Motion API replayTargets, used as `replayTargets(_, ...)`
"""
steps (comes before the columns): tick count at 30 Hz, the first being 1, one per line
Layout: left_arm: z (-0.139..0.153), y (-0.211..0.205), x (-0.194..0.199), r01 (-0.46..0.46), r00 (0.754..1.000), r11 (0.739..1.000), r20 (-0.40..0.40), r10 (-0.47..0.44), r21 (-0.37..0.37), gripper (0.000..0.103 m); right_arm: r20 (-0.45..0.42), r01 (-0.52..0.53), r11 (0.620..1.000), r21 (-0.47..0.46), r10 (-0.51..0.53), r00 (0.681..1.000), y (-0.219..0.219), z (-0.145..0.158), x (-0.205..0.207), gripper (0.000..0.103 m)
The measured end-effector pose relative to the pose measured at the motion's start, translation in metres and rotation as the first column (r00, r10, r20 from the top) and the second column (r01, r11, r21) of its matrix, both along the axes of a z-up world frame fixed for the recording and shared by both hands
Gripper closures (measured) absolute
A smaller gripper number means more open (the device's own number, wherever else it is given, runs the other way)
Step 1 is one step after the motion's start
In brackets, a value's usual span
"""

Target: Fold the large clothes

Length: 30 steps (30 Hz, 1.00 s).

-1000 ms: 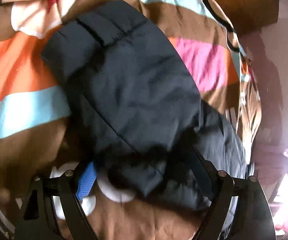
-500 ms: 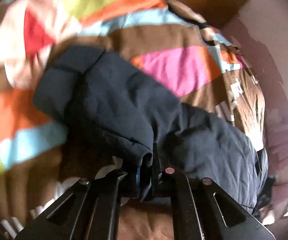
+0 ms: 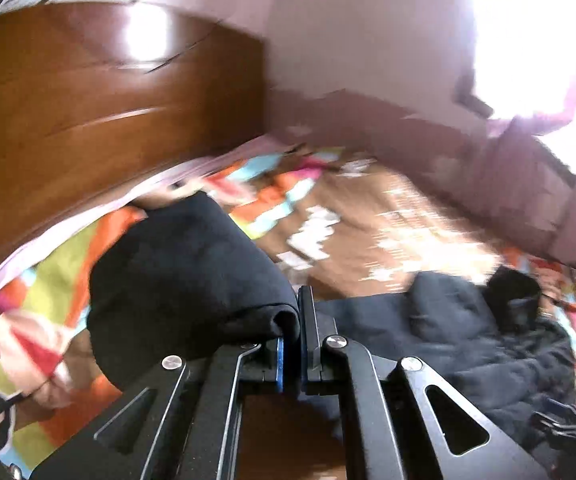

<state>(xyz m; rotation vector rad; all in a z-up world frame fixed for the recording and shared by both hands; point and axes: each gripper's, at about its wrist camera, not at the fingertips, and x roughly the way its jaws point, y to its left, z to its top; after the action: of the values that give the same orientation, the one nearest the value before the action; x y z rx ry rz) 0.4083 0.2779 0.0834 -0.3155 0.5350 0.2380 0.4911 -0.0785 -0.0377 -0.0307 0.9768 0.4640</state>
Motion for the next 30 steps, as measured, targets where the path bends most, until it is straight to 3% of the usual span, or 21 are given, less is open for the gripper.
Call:
replayTargets(3,0.02,-0.041,0.01,0.15,0.987,0.988,0.046,-0.151,0.033,0.1,-0.004,0.03,0.999,0.014,-0.03,1.0,-0.025,0.011,-0.003,0.007)
replayTargets(7,0.034,-0.105,0.025,0.329,0.94,0.94,0.065,-0.336,0.092,0.1,-0.002,0.076,0.996,0.04,-0.076,0.997,-0.058,0.023,-0.005,0.007)
replayTargets(15,0.014,-0.223,0.048,0.554,0.83,0.827,0.01,-0.557,0.093,0.1,-0.033,0.217,0.97,0.112,-0.214,0.976,-0.131,0.035,-0.003,0.007)
replayTargets(20,-0.014,-0.293,0.051,0.676,0.737,0.729,-0.072,-0.672,0.11,0.1,-0.036,0.206,0.955,0.212,-0.203,0.978,-0.167,0.04,-0.012,0.007)
replayTargets(25,-0.054,-0.363,0.05,0.79,0.611,0.604,-0.21,-0.763,0.105,0.1,-0.054,0.186,0.949,0.254,-0.178,0.983,-0.187,0.039,-0.012,0.007)
replayTargets(27,-0.073,-0.382,0.05,0.816,0.572,0.572,-0.265,-0.776,0.086,0.1,-0.078,0.191,0.942,0.276,-0.176,0.981,-0.193,0.036,-0.011,0.007)
replayTargets(30,-0.092,-0.398,0.05,0.829,0.55,0.55,-0.328,-0.768,0.1,0.1,-0.126,0.206,0.916,0.344,-0.173,0.977,-0.207,0.029,-0.008,0.007)
